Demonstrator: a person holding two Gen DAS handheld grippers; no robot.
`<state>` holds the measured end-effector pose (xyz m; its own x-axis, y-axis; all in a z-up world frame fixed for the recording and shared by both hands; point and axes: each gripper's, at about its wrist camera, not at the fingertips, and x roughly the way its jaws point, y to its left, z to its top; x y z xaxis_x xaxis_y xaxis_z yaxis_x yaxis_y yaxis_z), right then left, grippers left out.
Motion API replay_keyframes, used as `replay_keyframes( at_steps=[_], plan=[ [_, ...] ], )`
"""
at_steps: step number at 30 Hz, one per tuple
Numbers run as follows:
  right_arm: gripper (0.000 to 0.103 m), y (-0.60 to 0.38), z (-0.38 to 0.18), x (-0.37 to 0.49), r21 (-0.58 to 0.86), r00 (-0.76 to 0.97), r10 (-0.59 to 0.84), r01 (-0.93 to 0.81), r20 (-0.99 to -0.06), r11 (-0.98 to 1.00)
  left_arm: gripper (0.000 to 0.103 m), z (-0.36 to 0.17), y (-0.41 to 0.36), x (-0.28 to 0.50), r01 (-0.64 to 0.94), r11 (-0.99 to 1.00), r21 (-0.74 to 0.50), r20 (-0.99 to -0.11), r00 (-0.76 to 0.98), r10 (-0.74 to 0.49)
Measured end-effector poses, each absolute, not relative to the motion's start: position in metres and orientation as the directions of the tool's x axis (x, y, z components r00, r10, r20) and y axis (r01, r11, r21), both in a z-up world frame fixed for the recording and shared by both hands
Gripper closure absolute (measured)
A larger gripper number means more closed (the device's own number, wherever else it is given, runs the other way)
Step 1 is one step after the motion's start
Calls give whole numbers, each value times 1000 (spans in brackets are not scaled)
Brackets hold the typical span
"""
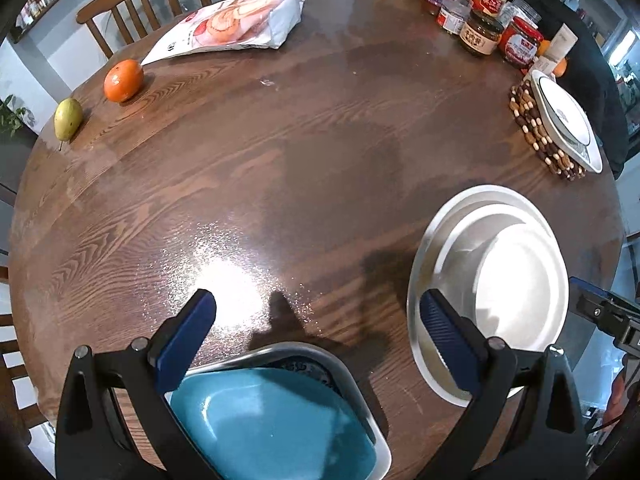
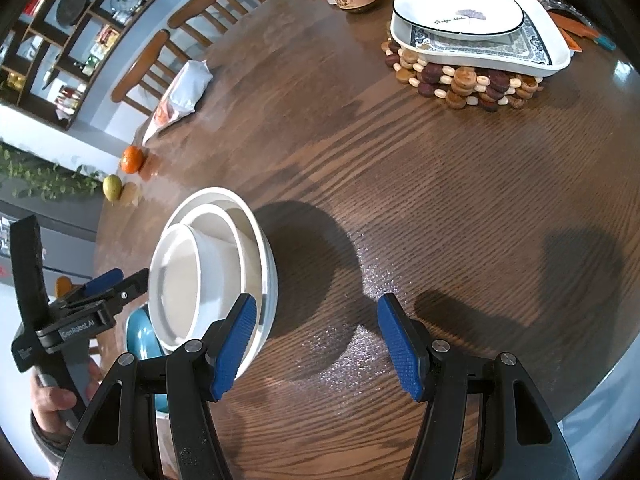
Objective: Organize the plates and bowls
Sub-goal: 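Move both open grippers to the rim of the nested bowl stack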
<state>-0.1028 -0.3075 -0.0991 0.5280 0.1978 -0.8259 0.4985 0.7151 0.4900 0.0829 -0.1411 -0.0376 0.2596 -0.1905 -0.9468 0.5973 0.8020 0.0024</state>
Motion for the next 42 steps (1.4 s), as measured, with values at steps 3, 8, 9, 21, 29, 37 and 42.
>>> replay_keyframes(
  at_steps=[3,8,9,21,29,37,42],
  plan=[
    [39,-307,-100,-102,478,523,189,498,-831,723,2,-37,-144,81,606,795,24,-943,277,-182],
    [39,-304,-101,-99,462,516,178,496,-838,736,2,-38,-148,76,627,779,33,-941,281,-187],
    [39,-304,-100,-98,456,514,173,495,-840,740,2,-38,-149,75,629,776,41,-939,289,-185],
    [39,-302,-102,-96,453,508,172,504,-844,736,2,-39,-144,88,594,804,-18,-946,250,-206],
    [39,-303,-104,-96,456,508,174,506,-844,733,2,-46,-147,85,611,792,22,-953,252,-168],
    [39,-300,-102,-97,439,509,159,496,-846,749,2,-45,-149,81,620,783,58,-946,285,-156],
    [41,-295,-98,-95,406,506,127,490,-853,771,3,-44,-152,76,632,767,107,-934,329,-141]
  ],
)
